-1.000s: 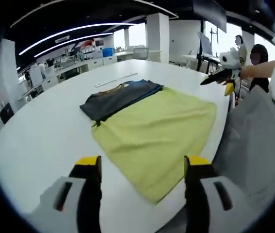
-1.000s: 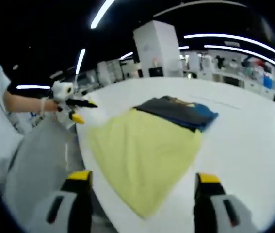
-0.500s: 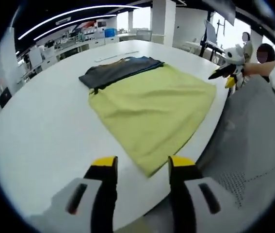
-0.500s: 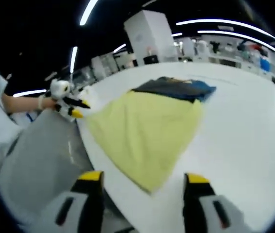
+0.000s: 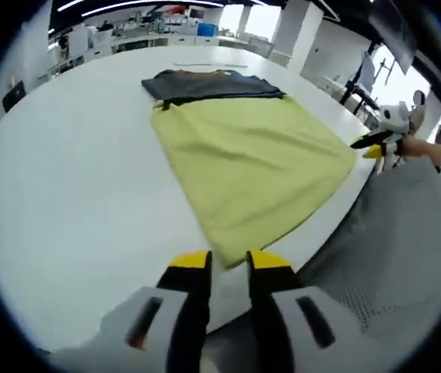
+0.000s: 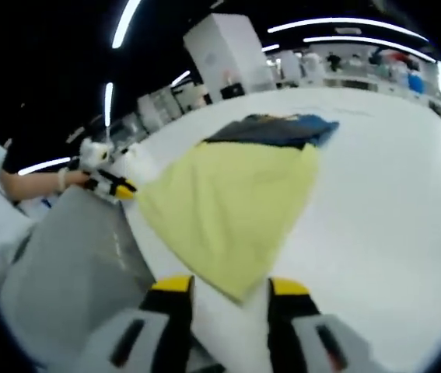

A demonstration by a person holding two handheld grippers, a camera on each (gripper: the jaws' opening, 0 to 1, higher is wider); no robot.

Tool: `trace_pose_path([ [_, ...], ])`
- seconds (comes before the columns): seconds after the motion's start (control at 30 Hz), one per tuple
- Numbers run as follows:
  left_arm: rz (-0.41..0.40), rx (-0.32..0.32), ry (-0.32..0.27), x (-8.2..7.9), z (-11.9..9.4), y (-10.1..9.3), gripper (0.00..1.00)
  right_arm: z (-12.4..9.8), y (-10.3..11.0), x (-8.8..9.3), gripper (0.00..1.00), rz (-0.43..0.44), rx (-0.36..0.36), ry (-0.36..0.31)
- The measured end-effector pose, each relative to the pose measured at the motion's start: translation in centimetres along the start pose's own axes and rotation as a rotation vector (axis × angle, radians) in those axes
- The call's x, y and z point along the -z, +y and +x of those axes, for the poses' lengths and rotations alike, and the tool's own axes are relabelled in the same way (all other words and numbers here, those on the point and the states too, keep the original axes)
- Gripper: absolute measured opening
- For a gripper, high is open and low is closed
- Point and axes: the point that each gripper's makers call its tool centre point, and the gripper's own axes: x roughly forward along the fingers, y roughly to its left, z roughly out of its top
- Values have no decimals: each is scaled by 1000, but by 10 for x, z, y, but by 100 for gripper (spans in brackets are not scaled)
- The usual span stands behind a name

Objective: Fold the garment on the visible template until the final outline fits inside the template.

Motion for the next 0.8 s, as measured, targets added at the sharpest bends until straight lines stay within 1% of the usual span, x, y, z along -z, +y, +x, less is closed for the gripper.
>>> trace_pose_path([
  [0.03,-25,8,5,1,1,1,10,1,-2,0,29,7,0,0],
  [0.07,-32,8,2,2,1,7,8,2,-4,2,27,28,0,6],
  [0.1,-32,10,-3,1,2,8,7,1,-2,-1,25,38,-3,-1],
  [0.17,-48,14,0,1,3,4,6,2,-1,-1,21,62,-11,-3],
  [0.2,-62,20,2,1,3,5,5,5,-3,0,17,78,-16,2],
  [0.23,-94,30,10,1,4,4,4,6,-4,0,12,83,-13,3],
  [0.27,-97,32,10,0,5,5,3,7,-7,1,7,106,-6,13],
  [0.3,-116,32,15,0,6,6,2,8,-9,1,1,108,3,13],
  [0.33,-120,31,17,0,7,7,1,8,-11,2,0,121,12,19],
  [0.37,-119,34,24,0,8,5,1,7,-11,-1,0,120,25,8],
  [0.4,-116,28,32,1,7,4,0,6,-11,-5,0,96,30,-7],
  [0.43,-97,27,29,-1,6,2,0,5,-8,-7,0,89,26,-6],
  [0.53,-65,28,28,-4,0,-3,0,-1,-5,-12,0,105,12,-7],
  [0.6,-70,34,24,-2,-2,-1,0,-8,0,-14,0,110,5,-15],
  [0.67,-86,51,3,-8,-9,-4,0,-15,4,-17,0,143,-13,-30],
  [0.73,-95,60,-5,-10,-15,-7,0,-21,6,-21,0,186,-28,-59],
  [0.8,-98,68,-13,-13,-21,-11,0,-27,6,-23,0,210,-39,-74],
])
